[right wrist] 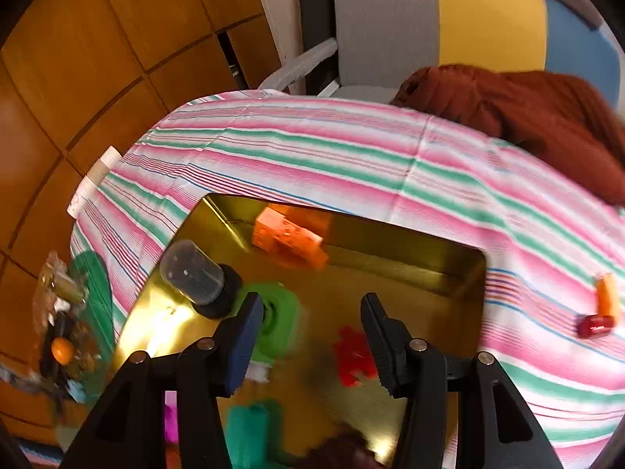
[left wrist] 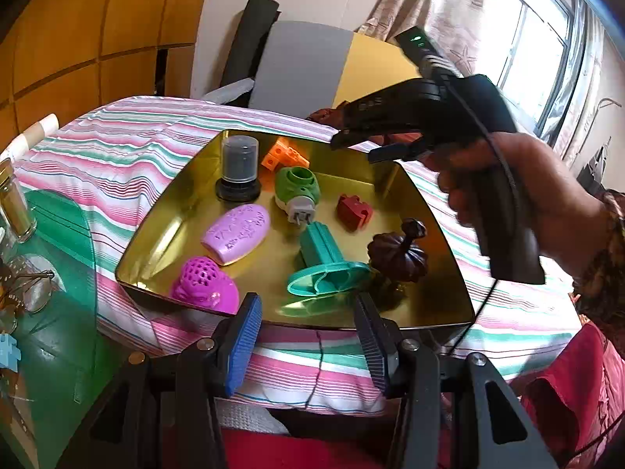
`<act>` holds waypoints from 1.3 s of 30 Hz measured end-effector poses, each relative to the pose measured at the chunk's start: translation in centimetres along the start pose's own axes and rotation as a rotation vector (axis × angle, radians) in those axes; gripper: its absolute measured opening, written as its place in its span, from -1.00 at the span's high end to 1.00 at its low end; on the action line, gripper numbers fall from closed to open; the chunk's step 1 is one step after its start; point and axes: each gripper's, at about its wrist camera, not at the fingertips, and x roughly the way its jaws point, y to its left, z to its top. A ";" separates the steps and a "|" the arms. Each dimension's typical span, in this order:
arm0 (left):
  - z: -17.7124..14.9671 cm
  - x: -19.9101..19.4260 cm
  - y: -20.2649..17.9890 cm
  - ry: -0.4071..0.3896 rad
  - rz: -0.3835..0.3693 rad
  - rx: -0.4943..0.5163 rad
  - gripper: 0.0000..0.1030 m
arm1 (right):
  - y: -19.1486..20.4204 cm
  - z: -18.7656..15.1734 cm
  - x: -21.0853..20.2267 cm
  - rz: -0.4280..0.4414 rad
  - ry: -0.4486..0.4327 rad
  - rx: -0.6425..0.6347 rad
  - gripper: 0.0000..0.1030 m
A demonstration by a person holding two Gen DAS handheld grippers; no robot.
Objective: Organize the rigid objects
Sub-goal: 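Move both grippers back to the red tube and yellow piece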
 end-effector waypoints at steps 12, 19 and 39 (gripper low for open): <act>-0.2 0.2 -2.9 0.020 -0.020 0.068 0.04 | -7.3 -3.4 -4.8 -0.148 -0.029 0.036 -0.07; -0.4 0.3 -6.4 0.030 -0.058 0.153 0.04 | -13.9 -5.3 -6.1 -0.251 -0.021 0.107 -0.07; 0.5 3.2 -14.8 0.091 -0.139 0.336 0.04 | -27.1 -7.8 -6.8 -0.350 -0.016 0.341 -0.15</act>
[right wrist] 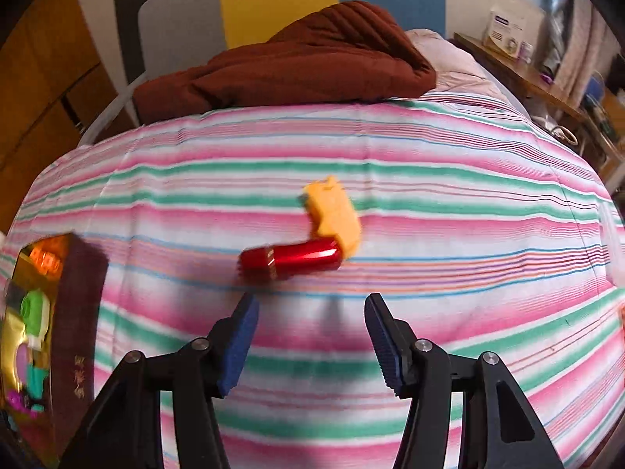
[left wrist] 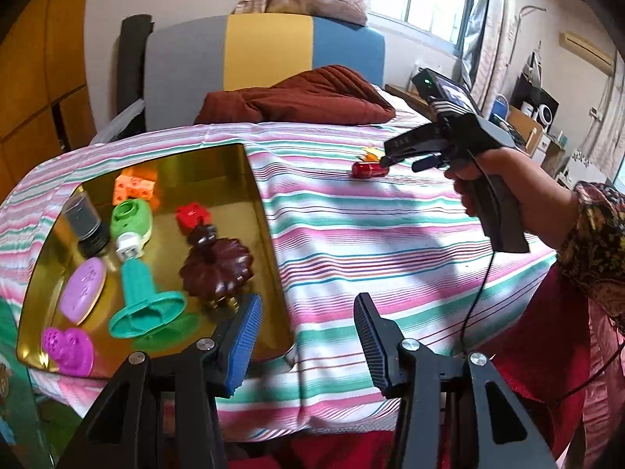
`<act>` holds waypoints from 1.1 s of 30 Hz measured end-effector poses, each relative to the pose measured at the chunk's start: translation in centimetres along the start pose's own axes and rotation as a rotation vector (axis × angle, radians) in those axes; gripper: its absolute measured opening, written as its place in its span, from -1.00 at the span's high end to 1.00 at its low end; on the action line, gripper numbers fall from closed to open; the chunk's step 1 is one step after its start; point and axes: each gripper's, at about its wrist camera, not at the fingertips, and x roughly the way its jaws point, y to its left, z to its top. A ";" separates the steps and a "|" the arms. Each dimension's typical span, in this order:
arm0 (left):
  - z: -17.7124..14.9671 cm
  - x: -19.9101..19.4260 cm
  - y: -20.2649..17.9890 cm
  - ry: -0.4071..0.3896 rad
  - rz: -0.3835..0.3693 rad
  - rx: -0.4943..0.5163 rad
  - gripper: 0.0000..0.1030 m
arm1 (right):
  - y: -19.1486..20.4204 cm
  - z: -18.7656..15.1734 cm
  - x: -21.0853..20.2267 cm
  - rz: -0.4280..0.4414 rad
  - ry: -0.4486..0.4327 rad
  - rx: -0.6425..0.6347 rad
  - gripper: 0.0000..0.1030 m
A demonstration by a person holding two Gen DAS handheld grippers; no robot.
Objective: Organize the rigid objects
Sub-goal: 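Move both grippers back to the red tube and yellow piece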
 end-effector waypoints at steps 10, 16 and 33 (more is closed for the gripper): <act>4.5 3.3 -3.1 0.024 -0.054 0.087 0.04 | -6.4 0.8 2.1 -0.011 -0.024 0.243 -0.21; 9.8 8.3 -5.1 0.042 -0.088 0.101 -0.22 | -8.7 1.1 0.9 0.011 -0.050 0.371 -0.32; 17.0 25.3 -8.8 0.168 -0.025 0.273 -0.23 | -12.0 1.2 1.9 0.076 -0.019 0.562 -0.33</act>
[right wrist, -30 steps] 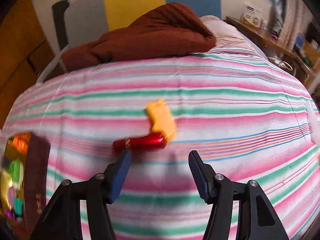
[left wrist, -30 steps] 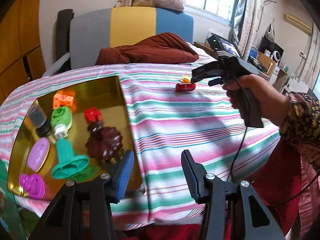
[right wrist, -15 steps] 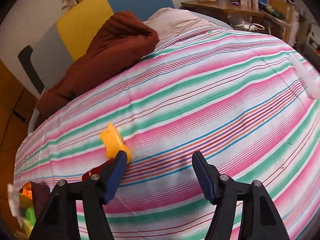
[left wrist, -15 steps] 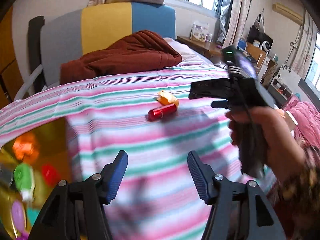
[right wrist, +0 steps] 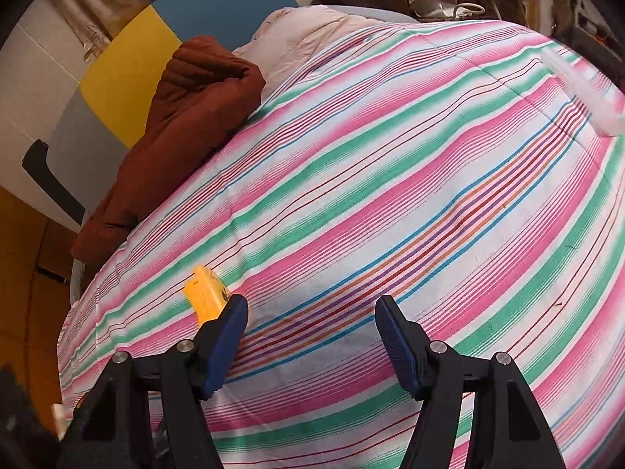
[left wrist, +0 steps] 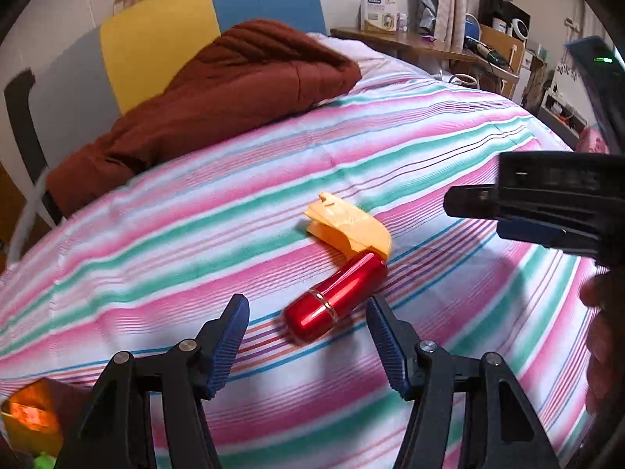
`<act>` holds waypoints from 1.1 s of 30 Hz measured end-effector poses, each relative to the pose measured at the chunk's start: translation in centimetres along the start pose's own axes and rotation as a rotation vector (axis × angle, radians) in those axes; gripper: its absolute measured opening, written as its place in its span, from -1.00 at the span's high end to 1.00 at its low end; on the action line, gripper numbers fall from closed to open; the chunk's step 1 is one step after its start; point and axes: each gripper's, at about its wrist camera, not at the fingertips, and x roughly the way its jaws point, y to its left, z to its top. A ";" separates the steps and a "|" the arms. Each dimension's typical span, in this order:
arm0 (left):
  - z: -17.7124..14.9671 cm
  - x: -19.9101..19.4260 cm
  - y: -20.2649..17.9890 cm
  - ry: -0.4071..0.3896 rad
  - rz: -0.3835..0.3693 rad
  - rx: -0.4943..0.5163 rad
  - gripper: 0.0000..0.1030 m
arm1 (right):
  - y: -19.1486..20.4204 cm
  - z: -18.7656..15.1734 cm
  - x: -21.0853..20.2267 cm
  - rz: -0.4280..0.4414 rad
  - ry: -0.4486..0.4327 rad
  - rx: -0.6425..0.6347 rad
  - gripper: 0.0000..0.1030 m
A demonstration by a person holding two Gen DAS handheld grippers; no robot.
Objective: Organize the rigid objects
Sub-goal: 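Move both grippers back to the red tube and yellow piece, then grasp the red tube with the left gripper while the right gripper grasps the yellow piece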
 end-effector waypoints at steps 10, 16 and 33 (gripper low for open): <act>-2.0 0.7 -2.3 -0.044 -0.064 0.072 0.38 | 0.1 -0.1 0.2 0.002 0.007 0.003 -0.33; -3.1 -0.1 -2.1 -0.067 -0.049 0.045 0.40 | -0.6 -0.2 0.6 0.004 0.029 0.026 -0.33; -5.7 -4.6 -3.4 -0.127 -0.023 -0.003 0.16 | -0.2 -0.2 0.8 -0.002 0.029 0.003 -0.33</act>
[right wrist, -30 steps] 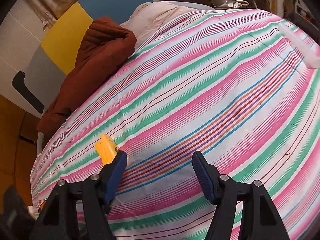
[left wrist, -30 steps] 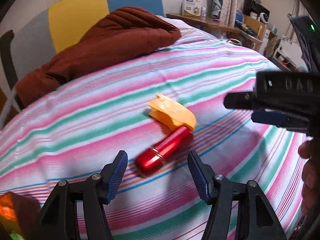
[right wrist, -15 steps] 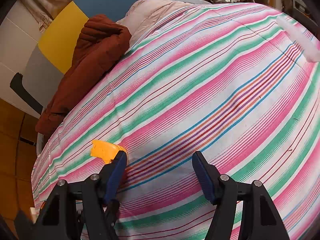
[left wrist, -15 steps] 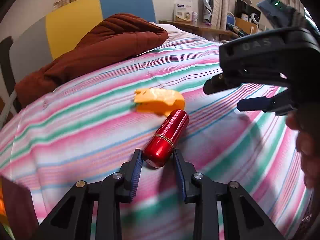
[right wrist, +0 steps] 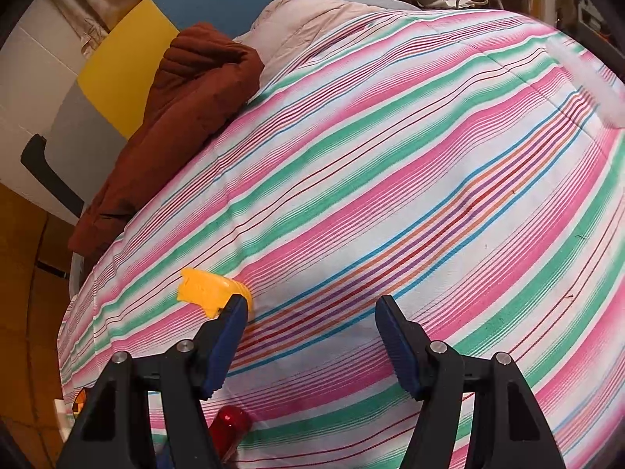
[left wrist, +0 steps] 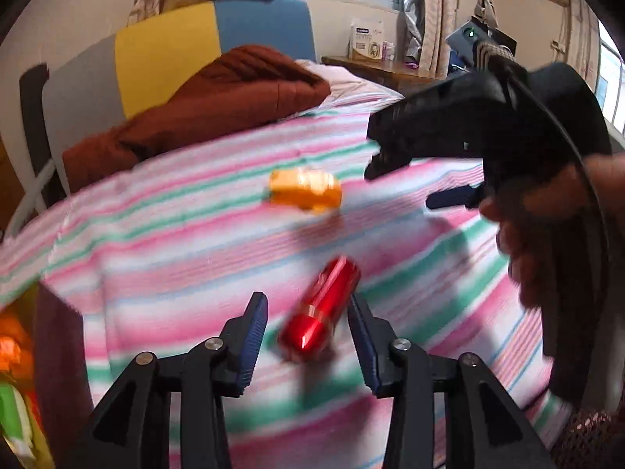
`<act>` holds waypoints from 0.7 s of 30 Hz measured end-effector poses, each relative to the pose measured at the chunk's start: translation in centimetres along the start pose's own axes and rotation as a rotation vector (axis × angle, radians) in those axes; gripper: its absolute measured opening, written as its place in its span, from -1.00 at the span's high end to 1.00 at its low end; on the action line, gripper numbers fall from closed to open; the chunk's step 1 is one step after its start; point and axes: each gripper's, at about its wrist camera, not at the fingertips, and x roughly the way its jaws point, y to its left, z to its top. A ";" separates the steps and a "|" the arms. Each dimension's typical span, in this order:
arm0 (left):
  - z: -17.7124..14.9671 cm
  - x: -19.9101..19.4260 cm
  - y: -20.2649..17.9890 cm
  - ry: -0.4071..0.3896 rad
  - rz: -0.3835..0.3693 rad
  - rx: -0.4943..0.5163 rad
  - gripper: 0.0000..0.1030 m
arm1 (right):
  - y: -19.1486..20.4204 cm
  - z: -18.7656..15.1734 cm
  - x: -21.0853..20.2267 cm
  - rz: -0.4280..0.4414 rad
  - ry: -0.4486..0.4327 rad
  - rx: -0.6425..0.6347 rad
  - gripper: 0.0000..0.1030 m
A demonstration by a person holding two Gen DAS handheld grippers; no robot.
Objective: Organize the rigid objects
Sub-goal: 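Grasp the red tube with the left gripper while the right gripper grasps the yellow piece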
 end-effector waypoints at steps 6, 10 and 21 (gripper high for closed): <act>-0.7 2.7 -0.7 0.057 -0.009 0.086 0.46 | 0.3 0.1 0.1 -0.009 -0.020 -0.034 -0.33; -2.4 1.2 0.5 0.033 0.027 0.032 0.49 | 0.8 0.0 0.1 0.007 -0.024 -0.057 -0.33; -6.4 -2.4 2.6 -0.033 0.087 -0.045 0.49 | 4.7 -1.5 -0.2 0.036 -0.054 -0.256 -0.35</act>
